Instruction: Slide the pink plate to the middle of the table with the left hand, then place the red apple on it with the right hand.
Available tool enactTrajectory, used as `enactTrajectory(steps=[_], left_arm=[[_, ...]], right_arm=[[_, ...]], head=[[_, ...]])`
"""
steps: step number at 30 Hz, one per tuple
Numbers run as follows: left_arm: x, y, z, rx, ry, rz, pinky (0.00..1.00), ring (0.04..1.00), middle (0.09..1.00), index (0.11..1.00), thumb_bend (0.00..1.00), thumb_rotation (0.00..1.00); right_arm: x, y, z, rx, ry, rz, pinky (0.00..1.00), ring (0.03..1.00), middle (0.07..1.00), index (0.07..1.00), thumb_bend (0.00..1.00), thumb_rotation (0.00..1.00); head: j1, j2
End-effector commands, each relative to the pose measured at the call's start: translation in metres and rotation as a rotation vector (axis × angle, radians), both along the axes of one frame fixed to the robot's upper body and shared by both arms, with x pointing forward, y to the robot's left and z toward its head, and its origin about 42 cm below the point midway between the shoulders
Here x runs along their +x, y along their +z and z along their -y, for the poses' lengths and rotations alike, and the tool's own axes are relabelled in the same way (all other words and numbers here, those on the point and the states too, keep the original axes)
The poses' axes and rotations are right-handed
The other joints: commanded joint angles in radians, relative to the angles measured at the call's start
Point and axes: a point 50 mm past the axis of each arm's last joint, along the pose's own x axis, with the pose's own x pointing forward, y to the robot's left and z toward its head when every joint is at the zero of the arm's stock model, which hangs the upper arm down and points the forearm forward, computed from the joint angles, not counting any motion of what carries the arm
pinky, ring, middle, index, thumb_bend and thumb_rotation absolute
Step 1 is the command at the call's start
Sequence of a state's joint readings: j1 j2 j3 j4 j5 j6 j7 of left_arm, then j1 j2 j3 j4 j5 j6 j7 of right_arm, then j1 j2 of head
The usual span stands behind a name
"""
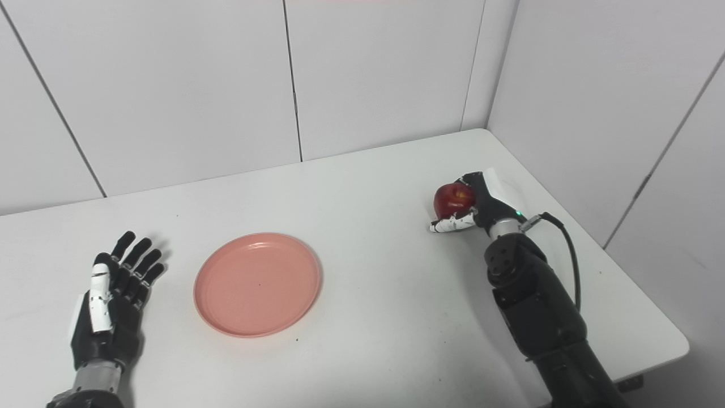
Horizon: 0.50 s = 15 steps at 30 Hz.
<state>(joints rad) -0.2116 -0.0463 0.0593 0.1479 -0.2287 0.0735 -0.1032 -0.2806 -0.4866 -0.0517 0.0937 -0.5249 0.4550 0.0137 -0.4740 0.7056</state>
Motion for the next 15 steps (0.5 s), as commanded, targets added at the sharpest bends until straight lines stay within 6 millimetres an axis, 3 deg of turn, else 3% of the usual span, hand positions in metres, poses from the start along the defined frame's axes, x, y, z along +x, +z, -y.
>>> enactTrajectory(steps=[1, 10, 12, 15], left_arm=[[-0.007, -0.012, 0.001, 0.003, -0.002, -0.074, 0.87, 0.858, 0.875, 0.872, 0.39, 1.0], [-0.008, -0.011, 0.002, 0.016, -0.009, -0.071, 0.87, 0.863, 0.878, 0.872, 0.4, 1.0], [-0.008, -0.011, 0.002, 0.017, -0.009, -0.071, 0.87, 0.863, 0.878, 0.872, 0.4, 1.0], [-0.009, -0.01, 0.004, 0.011, -0.009, -0.072, 0.87, 0.863, 0.88, 0.872, 0.4, 1.0]], right_arm=[[0.005, 0.03, 0.002, -0.045, 0.003, 0.118, 0.37, 0.423, 0.483, 0.485, 0.52, 0.13], [0.001, 0.047, -0.008, -0.067, 0.02, 0.197, 0.36, 0.43, 0.485, 0.485, 0.52, 0.13], [0.001, 0.05, -0.01, -0.076, 0.024, 0.212, 0.35, 0.424, 0.466, 0.501, 0.53, 0.03], [-0.001, 0.061, -0.019, -0.09, 0.032, 0.239, 0.36, 0.435, 0.464, 0.502, 0.53, 0.0]], head=[[0.0, 0.001], [0.007, 0.001], [0.01, 0.001], [0.018, 0.001]])
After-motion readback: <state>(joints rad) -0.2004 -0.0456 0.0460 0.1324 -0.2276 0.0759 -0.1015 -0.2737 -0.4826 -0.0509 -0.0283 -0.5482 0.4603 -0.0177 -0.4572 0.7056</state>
